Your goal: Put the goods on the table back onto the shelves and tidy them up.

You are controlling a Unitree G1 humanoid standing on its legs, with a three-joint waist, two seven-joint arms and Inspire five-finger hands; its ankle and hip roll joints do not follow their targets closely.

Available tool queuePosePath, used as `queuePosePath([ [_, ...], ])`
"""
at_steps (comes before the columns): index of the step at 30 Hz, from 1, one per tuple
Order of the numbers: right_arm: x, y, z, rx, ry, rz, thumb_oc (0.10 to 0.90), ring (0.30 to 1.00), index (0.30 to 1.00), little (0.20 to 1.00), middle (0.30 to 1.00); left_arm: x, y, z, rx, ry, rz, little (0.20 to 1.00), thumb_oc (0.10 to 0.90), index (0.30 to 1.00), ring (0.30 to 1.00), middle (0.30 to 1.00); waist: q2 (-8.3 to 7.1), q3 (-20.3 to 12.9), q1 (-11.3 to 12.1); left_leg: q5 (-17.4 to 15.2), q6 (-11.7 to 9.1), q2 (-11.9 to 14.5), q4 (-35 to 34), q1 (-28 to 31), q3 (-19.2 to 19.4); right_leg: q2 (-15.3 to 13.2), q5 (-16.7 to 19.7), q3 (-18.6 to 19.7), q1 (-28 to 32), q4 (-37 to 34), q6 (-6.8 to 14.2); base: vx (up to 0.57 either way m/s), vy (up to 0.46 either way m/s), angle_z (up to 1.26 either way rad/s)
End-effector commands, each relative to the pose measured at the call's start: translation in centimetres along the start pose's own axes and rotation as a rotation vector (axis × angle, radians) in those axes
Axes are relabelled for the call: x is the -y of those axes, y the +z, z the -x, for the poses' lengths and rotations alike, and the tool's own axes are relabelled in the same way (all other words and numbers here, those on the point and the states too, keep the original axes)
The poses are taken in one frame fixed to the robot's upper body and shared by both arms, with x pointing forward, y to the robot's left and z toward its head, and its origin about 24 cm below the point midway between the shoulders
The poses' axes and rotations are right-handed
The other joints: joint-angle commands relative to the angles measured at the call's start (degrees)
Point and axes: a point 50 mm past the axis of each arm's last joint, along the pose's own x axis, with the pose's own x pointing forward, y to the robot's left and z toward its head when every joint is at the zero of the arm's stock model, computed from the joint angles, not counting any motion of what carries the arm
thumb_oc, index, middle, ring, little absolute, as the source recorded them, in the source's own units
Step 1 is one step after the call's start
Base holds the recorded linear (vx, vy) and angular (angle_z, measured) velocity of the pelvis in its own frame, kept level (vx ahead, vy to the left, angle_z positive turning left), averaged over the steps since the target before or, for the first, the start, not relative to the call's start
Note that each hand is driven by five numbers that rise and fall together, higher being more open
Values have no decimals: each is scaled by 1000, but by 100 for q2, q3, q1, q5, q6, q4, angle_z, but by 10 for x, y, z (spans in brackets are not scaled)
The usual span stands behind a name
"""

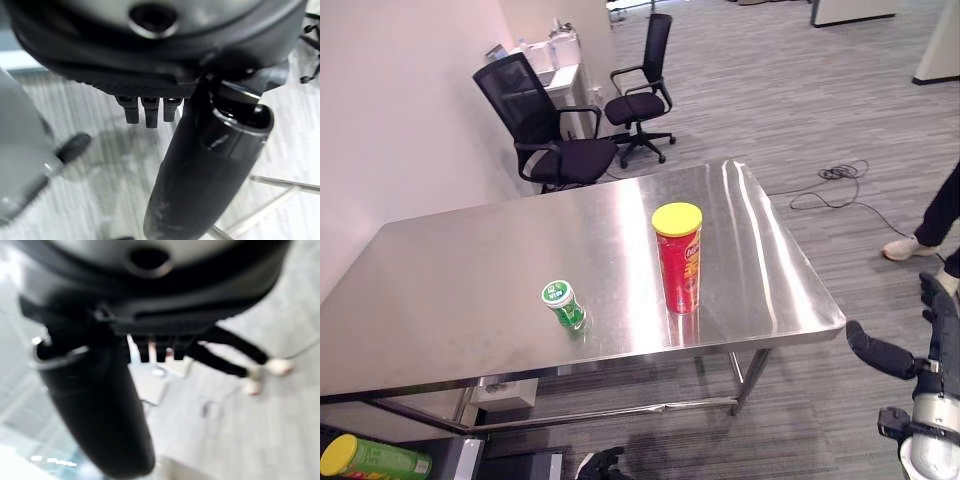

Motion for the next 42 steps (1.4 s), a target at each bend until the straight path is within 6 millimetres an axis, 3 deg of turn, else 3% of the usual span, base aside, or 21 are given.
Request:
queuePosePath([
  [1,10,60,-19,325,-147,-91,800,900,900,900,900,-30,11,-3,18,80,-42,900,800,900,900,900,-431,72,105,-473,-26,86,53,375,-251,-359,690,287,3,360,-159,21,-42,6],
  [4,-5,81,-23,399,-77,-215,800,900,900,900,900,-31,10,-3,5,81,-51,900,800,900,900,900,-499,85,208,-426,-37,112,53,391,-307,-331,654,207,63,346,-164,17,-88,9],
  [6,-23,99,-23,457,72,-382,800,900,900,900,900,-35,10,-2,0,83,-55,900,800,900,900,900,-574,63,310,-364,-63,174,53,380,-341,-284,608,112,126,242,-169,1,-129,12],
  [10,-48,106,-14,443,288,-556,800,900,900,900,900,-44,5,-1,-17,92,-35,900,800,900,900,900,-659,-17,424,-280,-117,260,53,317,-401,-193,552,31,194,108,-163,0,-115,20],
  [29,-64,123,-5,481,410,-693,800,900,900,900,900,-44,4,0,-21,92,4,900,800,900,900,900,-690,-130,571,-243,-195,397,53,306,-490,-107,469,-43,292,133,-171,0,-23,2],
  [42,-91,111,-11,394,524,-673,800,900,900,900,900,-47,3,0,-16,98,35,900,800,900,900,900,-716,-149,734,-280,-198,358,53,293,-564,-170,553,-132,300,183,-138,0,0,0],
])
